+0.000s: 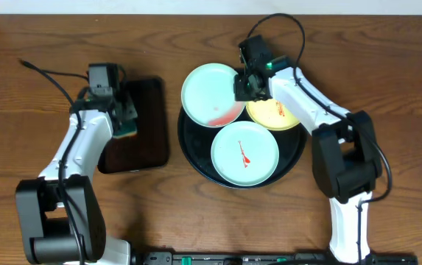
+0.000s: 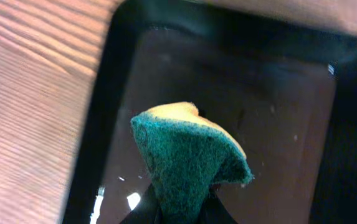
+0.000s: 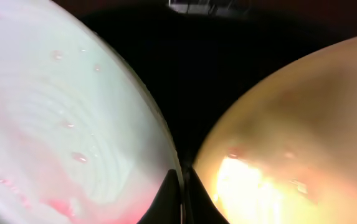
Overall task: Clean dirty plates on tray and stack at the side
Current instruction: 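Move the sponge back over the black rectangular tray with left gripper, then lift the pale green plate off the round tray with the right gripper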
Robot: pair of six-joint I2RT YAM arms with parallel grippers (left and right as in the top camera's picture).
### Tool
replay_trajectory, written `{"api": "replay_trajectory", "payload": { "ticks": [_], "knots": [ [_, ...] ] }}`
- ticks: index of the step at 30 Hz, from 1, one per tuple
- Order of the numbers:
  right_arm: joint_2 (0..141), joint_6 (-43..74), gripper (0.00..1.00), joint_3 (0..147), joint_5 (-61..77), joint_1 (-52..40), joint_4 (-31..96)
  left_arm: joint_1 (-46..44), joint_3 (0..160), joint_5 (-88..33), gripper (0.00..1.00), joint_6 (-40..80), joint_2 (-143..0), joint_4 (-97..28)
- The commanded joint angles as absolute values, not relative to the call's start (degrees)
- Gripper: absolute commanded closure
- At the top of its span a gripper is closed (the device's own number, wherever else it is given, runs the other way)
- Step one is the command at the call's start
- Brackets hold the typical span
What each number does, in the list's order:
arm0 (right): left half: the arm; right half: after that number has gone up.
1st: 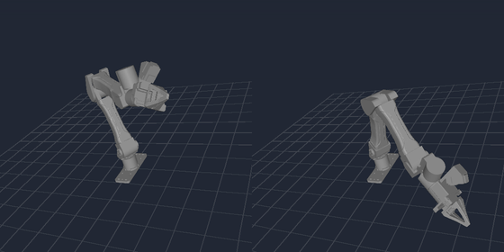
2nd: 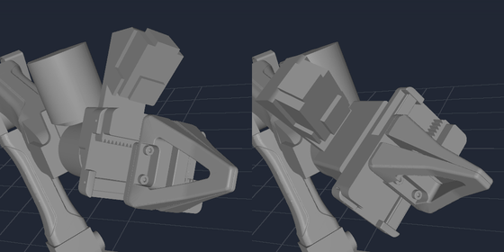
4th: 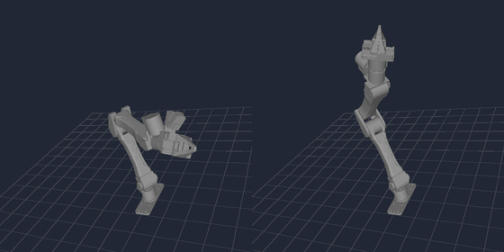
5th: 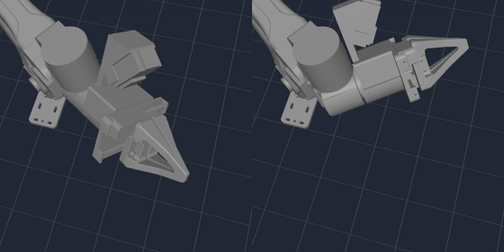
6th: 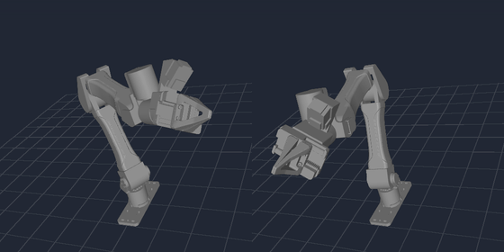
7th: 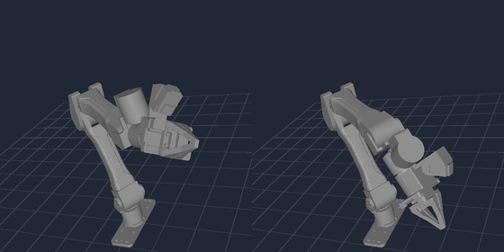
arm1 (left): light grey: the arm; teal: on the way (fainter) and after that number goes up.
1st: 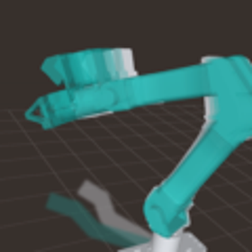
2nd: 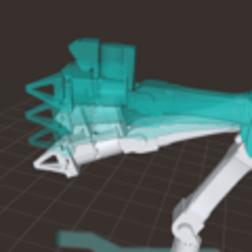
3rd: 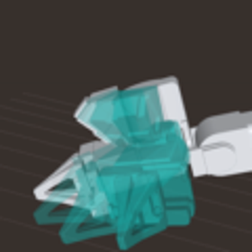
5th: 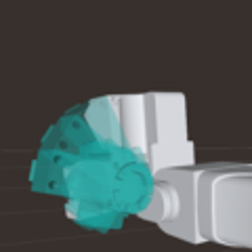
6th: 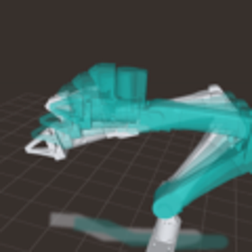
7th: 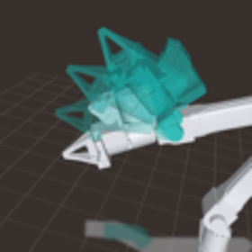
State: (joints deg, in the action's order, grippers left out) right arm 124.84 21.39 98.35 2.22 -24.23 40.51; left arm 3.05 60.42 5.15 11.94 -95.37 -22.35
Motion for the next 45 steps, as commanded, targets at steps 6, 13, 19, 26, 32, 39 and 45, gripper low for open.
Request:
{"api": "replay_trajectory", "payload": {
  "ticks": [6,13,19,26,32,39,45],
  "knots": [
    [118.15,20.49,0.99,98.0,-3.09,-24.25,42.11,3.09,57.82,6.85,0.93,12.29,-100.03,-17.8],
    [114.69,18.33,0.99,98.0,-8.38,-25.41,45.3,3.07,57.82,6.63,0.53,12.32,-102.26,-17.04],
    [112.2,17.69,0.99,98.0,-12.6,-26.24,46.98,2.92,57.98,6.44,0.29,12.34,-97.56,-17.02],
    [108.75,15.49,0.99,98.0,-22.87,-28.73,47.75,1.41,57.98,5.87,0.26,12.32,-83.13,-17.98],
    [108.66,14.04,0.99,98.0,-35.62,-32.47,48.27,1.19,57.98,-0.93,0.26,12.34,-74.3,-19.66],
    [108.9,13.06,0.99,97.95,-45.69,-36.21,46.17,1.19,57.98,-2.66,0.26,12.34,-69.28,-22.98],
    [109.38,7.31,0.99,97.86,-48.23,-38.09,43.07,1.19,57.98,-2.66,0.26,12.34,-67.79,-24.8]
  ]
}}
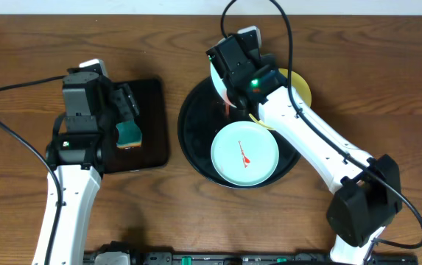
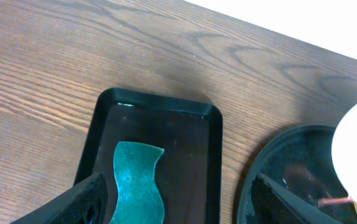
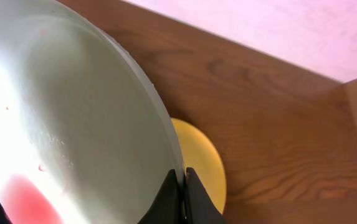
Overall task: Clean dirty plates on tray and stack at the side
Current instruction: 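Lift the pale green plate off the round tray with the right gripper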
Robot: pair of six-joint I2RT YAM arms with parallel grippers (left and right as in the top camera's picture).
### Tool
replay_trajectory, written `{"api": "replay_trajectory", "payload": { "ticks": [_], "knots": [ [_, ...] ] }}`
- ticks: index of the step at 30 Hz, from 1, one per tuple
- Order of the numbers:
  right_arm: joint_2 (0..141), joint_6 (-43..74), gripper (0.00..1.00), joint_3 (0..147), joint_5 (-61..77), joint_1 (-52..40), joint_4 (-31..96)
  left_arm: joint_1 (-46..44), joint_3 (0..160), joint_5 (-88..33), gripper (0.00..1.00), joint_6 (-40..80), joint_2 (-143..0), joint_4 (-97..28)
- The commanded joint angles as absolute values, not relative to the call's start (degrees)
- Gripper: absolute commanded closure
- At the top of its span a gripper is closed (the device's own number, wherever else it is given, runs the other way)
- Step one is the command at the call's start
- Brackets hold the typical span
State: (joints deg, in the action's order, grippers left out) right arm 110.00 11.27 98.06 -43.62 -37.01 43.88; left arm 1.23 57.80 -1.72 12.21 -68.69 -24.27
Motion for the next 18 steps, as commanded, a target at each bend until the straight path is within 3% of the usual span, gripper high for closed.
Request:
{"api": "replay_trajectory", "payload": {
  "ticks": [1,18],
  "knots": [
    [109.54,6.35,0.99,97.86,-48.56,-38.44,42.76,1.19,57.98,-2.66,0.26,12.34,-67.75,-24.95],
    [117.54,-1.8,0.99,97.82,-68.29,-46.17,37.63,1.19,57.98,-2.61,0.26,12.34,-67.72,-25.65]
  ]
}}
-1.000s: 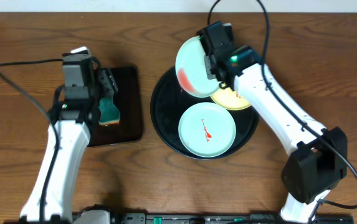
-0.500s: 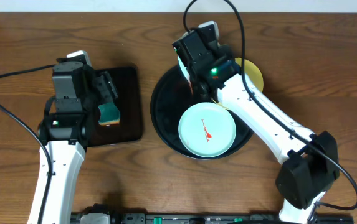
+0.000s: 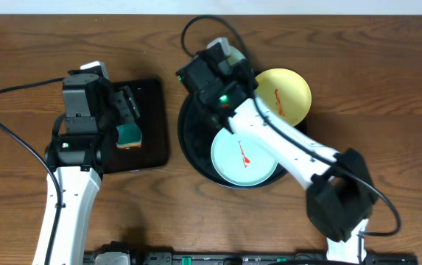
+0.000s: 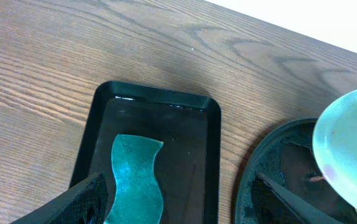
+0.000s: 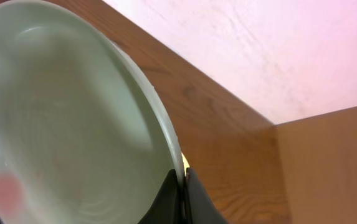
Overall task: Clean dirty plates on tray and stack at the side
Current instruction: 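Lift the pale green plate off the round tray with the right gripper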
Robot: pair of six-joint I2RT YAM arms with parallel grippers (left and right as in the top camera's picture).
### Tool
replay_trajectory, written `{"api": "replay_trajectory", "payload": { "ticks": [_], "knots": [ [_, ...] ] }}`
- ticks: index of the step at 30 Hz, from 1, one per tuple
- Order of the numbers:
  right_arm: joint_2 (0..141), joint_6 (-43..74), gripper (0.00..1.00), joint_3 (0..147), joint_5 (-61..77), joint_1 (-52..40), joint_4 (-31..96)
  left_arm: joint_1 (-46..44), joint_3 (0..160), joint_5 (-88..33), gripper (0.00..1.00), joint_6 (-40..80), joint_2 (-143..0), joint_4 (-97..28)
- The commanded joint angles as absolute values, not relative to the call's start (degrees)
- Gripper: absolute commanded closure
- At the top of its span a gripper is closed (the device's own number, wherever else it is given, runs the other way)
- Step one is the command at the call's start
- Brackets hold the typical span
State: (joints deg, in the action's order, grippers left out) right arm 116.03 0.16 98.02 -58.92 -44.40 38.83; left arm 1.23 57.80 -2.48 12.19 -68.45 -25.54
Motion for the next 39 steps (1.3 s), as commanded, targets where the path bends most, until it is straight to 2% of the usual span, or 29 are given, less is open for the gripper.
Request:
{"api": "replay_trajectory", "payload": {
  "ticks": [1,12,29,39],
  "knots": [
    [118.02,-2.44,0.99,97.82,-69.76,-46.52,36.77,1.19,57.98,-2.61,0.26,12.34,-67.72,-25.67],
    [118.21,-7.01,0.99,97.82,-74.54,-47.11,31.64,1.19,57.98,-2.59,0.25,12.32,-67.72,-25.67],
    [118.21,-16.8,0.99,97.82,-74.13,-48.84,26.17,1.19,57.98,-2.59,0.26,12.29,-67.72,-26.72],
    [118.21,-18.28,0.99,97.82,-72.93,-49.04,24.05,1.19,57.98,-2.59,0.26,12.32,-67.72,-26.76]
  ]
}}
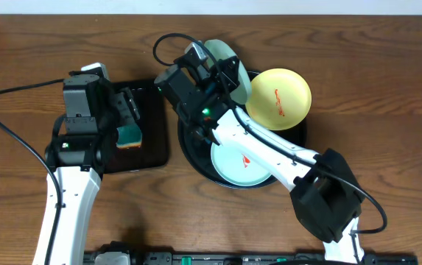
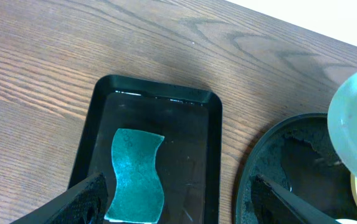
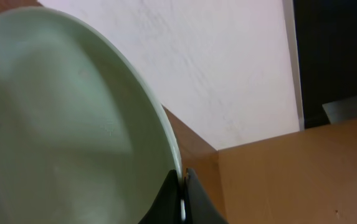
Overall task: Clean dirty plates on tray and stack at the side
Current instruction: 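Lift the pale green plate off the round tray with the right gripper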
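My right gripper is shut on the rim of a pale green plate. It holds the plate tilted steeply above the left part of the round black tray; the plate's edge also shows in the left wrist view. A second green plate with a red mark lies on that tray, and a yellow plate lies at its back right. My left gripper hangs open above the green sponge, which lies in the rectangular black tray.
The rectangular tray sits just left of the round tray, with a narrow strip of wooden table between them. Cables loop over the table behind both arms. The right arm stretches across the round tray.
My right gripper has carried the green plate further left and tipped it more upright. The left gripper stays open above the sponge, hardly moved.
First my left gripper was shut on the sponge low in the rectangular tray, and my right was shut on the green plate's rim on the round tray. Then the left was open and raised, the sponge lying below, and the plate was lifted, then further left each time.
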Robot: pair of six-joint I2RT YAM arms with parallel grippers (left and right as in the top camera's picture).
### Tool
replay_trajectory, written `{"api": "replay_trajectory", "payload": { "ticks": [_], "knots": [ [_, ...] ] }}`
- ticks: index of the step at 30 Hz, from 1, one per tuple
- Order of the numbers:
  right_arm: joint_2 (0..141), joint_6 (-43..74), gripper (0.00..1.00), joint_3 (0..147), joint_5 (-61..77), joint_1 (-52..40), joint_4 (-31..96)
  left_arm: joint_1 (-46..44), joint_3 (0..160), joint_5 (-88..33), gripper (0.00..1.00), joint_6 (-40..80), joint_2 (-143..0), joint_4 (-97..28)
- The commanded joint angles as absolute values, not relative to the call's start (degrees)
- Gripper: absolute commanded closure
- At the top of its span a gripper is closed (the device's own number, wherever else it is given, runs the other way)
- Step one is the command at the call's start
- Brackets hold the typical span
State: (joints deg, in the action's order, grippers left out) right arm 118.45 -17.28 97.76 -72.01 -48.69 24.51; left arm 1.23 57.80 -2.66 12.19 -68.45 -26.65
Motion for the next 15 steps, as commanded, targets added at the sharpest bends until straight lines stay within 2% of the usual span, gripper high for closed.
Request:
{"api": "replay_trajectory", "payload": {
  "ticks": [1,10,15],
  "knots": [
    [118.21,-18.39,0.99,97.82,-72.88,-49.32,24.29,1.19,57.98,-2.59,0.25,12.32,-67.72,-26.76],
    [118.21,-18.85,0.99,97.82,-73.23,-49.43,24.47,1.19,57.98,-2.57,0.26,12.29,-67.72,-26.96],
    [117.97,-10.81,0.99,97.82,-65.14,-47.86,29.87,1.21,57.98,-2.59,0.26,12.29,-67.72,-26.98]
  ]
}}
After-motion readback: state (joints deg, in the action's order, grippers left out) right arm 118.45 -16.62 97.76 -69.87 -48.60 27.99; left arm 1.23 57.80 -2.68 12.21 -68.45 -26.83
